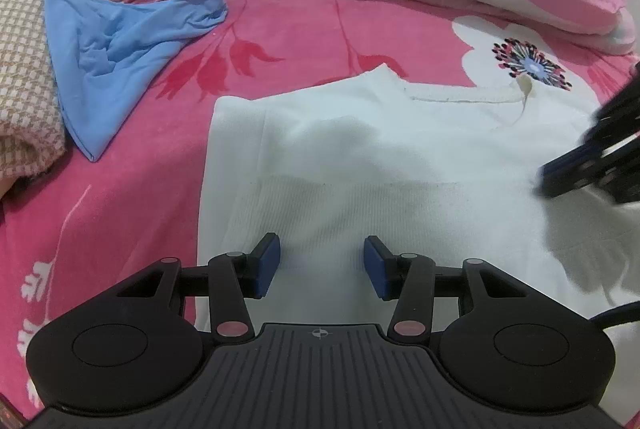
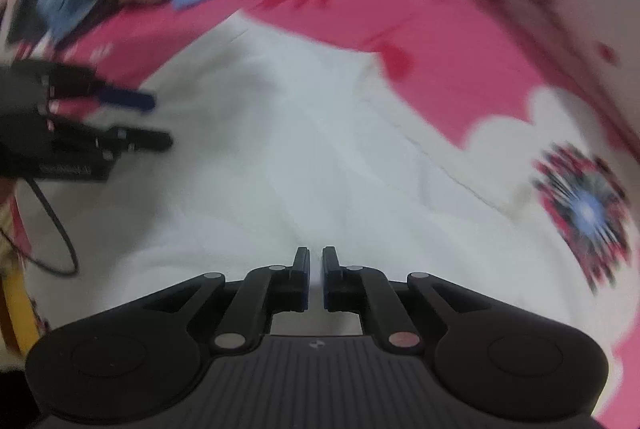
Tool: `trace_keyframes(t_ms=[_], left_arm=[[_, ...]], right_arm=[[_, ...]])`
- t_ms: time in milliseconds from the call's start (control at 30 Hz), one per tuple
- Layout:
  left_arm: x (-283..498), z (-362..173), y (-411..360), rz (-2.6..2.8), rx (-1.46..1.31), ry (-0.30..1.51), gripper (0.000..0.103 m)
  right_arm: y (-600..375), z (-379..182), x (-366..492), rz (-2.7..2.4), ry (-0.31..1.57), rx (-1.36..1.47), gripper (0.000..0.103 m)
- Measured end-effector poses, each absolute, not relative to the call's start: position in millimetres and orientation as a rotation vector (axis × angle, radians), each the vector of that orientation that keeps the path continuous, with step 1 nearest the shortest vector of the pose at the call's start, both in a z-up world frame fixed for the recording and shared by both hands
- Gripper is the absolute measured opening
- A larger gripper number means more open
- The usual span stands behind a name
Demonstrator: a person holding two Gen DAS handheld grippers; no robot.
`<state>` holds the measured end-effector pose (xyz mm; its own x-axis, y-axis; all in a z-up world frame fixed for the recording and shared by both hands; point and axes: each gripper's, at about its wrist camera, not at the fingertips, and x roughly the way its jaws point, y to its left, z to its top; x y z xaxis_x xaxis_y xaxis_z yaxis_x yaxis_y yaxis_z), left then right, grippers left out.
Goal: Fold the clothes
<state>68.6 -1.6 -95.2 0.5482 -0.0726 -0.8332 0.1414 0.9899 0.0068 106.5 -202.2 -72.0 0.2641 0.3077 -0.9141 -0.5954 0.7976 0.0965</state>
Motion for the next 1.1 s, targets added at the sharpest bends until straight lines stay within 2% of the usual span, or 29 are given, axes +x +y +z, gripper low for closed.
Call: trace_keyframes(t_ms=[33, 100, 333, 733, 767, 833, 867, 900, 1100], left_arm=[[68.7, -95.4, -1.4, -0.129, 0.077, 0.984, 0.047], [69.4, -95.8, -1.3, -0.134, 0.08, 0.988, 0.047], [71.4, -98.0, -1.5, -0.152, 0.095, 0.997, 0.048], [72.4, -99.0, -2.1, -0.162, 0.115, 1.002, 0.048], [72.3, -99.0, -2.5, -0.161, 0.116, 1.002, 0.048], [72.3, -99.1, -3.4, -0.155, 0.115, 1.003, 0.048], [72.4, -99.2, -3.9, -0.153, 0.114, 1.003, 0.048], [72.5, -99.3, -4.5, -0.15, 0.113, 1.003, 0.048], [72.2, -100.0, -5.7, -0.143, 0.116, 1.0, 0.048]], right_arm=[[-210.3, -66.0, 98.5, 0.61, 1.157, -0.283, 0.007], [-226.6, -55.9, 79.2, 0.587, 1.172, -0.296, 0.016], [-292.0, -54.0, 61.2, 0.534, 1.218, -0.406, 0.017], [-280.8, -86.1, 78.6, 0.758, 1.207, -0.6, 0.022], [-280.3, -85.8, 78.2, 0.774, 1.203, -0.612, 0.021], [-279.6, -85.2, 77.4, 0.797, 1.208, -0.626, 0.01], [-279.5, -84.8, 77.0, 0.804, 1.214, -0.629, 0.002], [-280.3, -83.5, 77.2, 0.805, 1.218, -0.627, 0.0], [-291.8, -71.7, 82.4, 0.689, 1.181, -0.552, 0.0]])
